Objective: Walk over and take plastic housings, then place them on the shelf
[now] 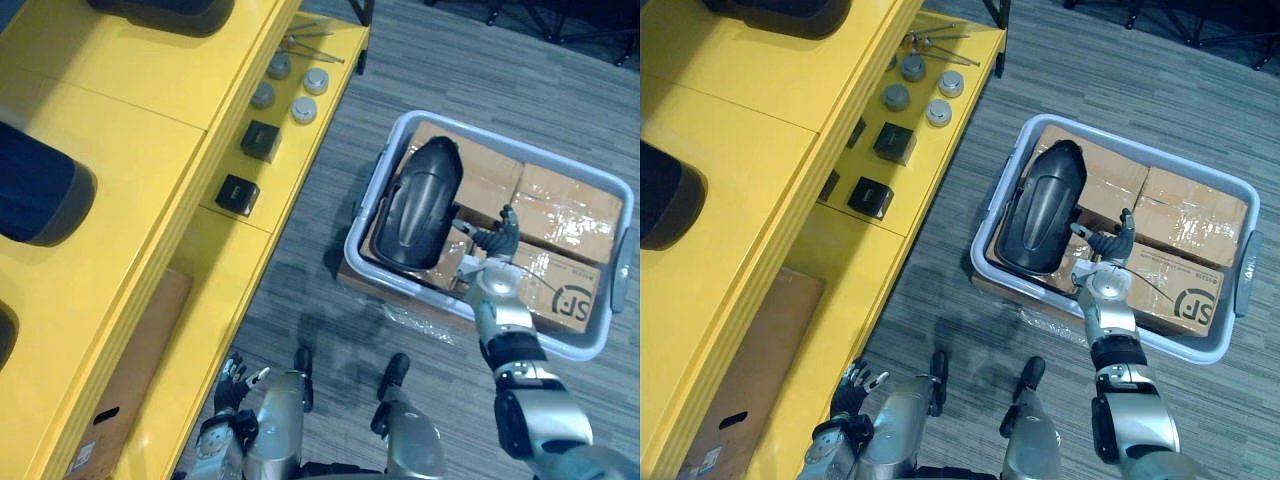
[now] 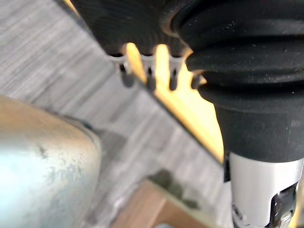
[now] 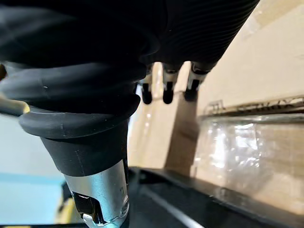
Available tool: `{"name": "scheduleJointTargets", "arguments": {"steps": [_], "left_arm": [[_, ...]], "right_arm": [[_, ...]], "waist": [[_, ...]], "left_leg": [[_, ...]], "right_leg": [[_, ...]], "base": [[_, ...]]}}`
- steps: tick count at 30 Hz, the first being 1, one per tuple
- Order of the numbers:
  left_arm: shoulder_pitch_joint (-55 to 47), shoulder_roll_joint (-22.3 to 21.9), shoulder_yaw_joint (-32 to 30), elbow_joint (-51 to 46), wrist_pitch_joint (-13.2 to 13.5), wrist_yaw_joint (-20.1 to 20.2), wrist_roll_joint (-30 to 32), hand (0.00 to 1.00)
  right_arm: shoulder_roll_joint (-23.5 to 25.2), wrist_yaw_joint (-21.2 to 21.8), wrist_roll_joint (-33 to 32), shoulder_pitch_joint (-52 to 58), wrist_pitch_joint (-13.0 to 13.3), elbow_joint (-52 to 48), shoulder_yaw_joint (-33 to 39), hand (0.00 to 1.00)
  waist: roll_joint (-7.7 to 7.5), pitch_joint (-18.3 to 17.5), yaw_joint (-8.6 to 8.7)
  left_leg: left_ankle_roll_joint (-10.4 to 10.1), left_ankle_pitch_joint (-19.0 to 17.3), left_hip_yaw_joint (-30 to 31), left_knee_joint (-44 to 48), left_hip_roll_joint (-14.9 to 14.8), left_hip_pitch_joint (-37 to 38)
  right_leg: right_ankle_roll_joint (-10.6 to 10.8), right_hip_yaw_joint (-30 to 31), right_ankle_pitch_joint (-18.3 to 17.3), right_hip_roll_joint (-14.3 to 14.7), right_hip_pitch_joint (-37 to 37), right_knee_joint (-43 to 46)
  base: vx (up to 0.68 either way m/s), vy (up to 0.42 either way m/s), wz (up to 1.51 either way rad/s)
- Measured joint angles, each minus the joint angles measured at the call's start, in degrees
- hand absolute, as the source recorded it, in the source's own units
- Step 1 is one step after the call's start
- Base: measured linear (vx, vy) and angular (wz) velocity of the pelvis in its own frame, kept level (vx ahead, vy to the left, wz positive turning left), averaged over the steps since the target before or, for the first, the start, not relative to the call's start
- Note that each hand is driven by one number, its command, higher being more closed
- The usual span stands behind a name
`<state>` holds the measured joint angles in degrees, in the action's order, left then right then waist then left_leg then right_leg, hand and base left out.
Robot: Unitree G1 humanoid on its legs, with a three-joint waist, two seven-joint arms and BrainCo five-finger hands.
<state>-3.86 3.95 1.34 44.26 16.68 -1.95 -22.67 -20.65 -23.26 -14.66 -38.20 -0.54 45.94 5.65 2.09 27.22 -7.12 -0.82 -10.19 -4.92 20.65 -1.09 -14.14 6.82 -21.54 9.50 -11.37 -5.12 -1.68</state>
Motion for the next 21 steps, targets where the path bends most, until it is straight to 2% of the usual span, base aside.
{"name": "scheduleJointTargets", "arguments": {"steps": [4, 6, 8, 11, 13, 15, 19, 20, 21], "left_arm": [[0.64, -0.49, 1.48, 0.87, 0.69, 0.6, -2.07, 0.0], [1.19, -0.53, 2.38, 1.18, 0.86, 0.94, -3.31, 0.0], [1.46, -0.97, 2.59, 1.39, 1.12, 0.99, -4.64, 0.0], [1.68, -1.01, 3.69, 1.38, 1.46, 1.08, -6.08, 0.0], [1.88, -1.04, 4.35, 1.36, 1.93, 1.2, -6.21, 0.0], [1.88, -1.11, 4.48, 1.41, 2.0, 1.23, -6.28, 0.0], [1.97, -1.03, 4.52, 1.38, 2.09, 1.55, -6.66, 0.0], [1.97, -0.98, 4.55, 1.38, 2.08, 1.75, -6.66, 0.0], [1.97, -0.98, 4.55, 1.38, 2.08, 1.75, -6.66, 0.0]], "right_arm": [[-4.21, 1.08, 2.11, -5.24, -1.07, 4.47, -1.07, 0.0], [-7.66, 1.09, 2.48, -8.57, -2.16, 6.65, -1.81, 0.0], [-9.69, 1.37, 2.47, -11.18, -3.1, 9.38, -2.19, 0.0], [-11.2, 2.56, 2.48, -13.41, -4.57, 12.09, -2.44, 0.0], [-12.89, 3.65, 2.59, -14.47, -5.07, 14.35, -3.06, 0.0], [-14.27, 3.74, 4.23, -14.69, -5.02, 15.25, -3.99, 0.0], [-16.08, 6.04, 4.91, -15.44, -6.16, 16.51, -4.44, 0.0], [-16.3, 7.02, 5.62, -15.56, -6.14, 16.88, -4.75, 1.0], [-16.32, 7.24, 6.01, -15.58, -6.13, 17.0, -4.75, 1.0]], "waist": [[1.73, 0.87, -0.23], [3.17, 1.66, -0.42], [3.65, 1.75, -1.58], [4.38, 2.12, -2.2], [5.36, 2.55, -3.15], [6.0, 2.74, -3.13], [6.02, 2.72, -3.76], [6.02, 2.72, -3.73], [6.03, 2.72, -3.73]], "left_leg": [[0.2, 0.12, 0.96, 0.34, 0.39, -1.23], [0.24, 0.15, 1.87, 1.34, 0.54, -2.82], [0.36, 0.23, 2.07, 1.75, 0.59, -3.95], [0.54, 0.35, 2.75, 1.92, 0.81, -4.44], [0.78, 0.51, 3.3, 2.04, 1.17, -4.7], [1.07, 0.73, 4.3, 2.05, 1.69, -5.15], [1.16, 0.81, 4.46, 2.47, 1.78, -5.7], [1.16, 0.82, 4.46, 2.62, 1.74, -5.79], [1.16, 0.82, 4.46, 2.64, 1.73, -5.79]], "right_leg": [[-0.02, -0.82, -0.02, -0.28, -0.78, 0.23], [-0.01, -1.96, -0.02, -0.34, -1.34, 0.44], [0.0, -2.03, -0.04, -0.44, -2.46, 0.88], [-0.08, -2.86, -0.16, -0.69, -2.82, 1.6], [-0.25, -3.89, -0.92, -1.22, -3.06, 2.75], [-0.21, -4.96, -1.34, -1.66, -3.17, 3.45], [-0.26, -5.12, -1.58, -1.92, -3.74, 4.31], [-0.26, -5.13, -1.58, -1.91, -3.77, 4.35], [-0.26, -5.13, -1.59, -1.91, -3.77, 4.38]], "base": [[-0.04, 0.027, 0.11], [-0.06, 0.039, 0.2], [-0.05, 0.038, 0.07], [-0.04, 0.042, 0.11], [-0.05, 0.052, 0.15], [-0.05, 0.044, 0.24], [-0.05, 0.043, 0.06], [-0.05, 0.034, -0.01], [-0.05, 0.028, -0.01]]}}
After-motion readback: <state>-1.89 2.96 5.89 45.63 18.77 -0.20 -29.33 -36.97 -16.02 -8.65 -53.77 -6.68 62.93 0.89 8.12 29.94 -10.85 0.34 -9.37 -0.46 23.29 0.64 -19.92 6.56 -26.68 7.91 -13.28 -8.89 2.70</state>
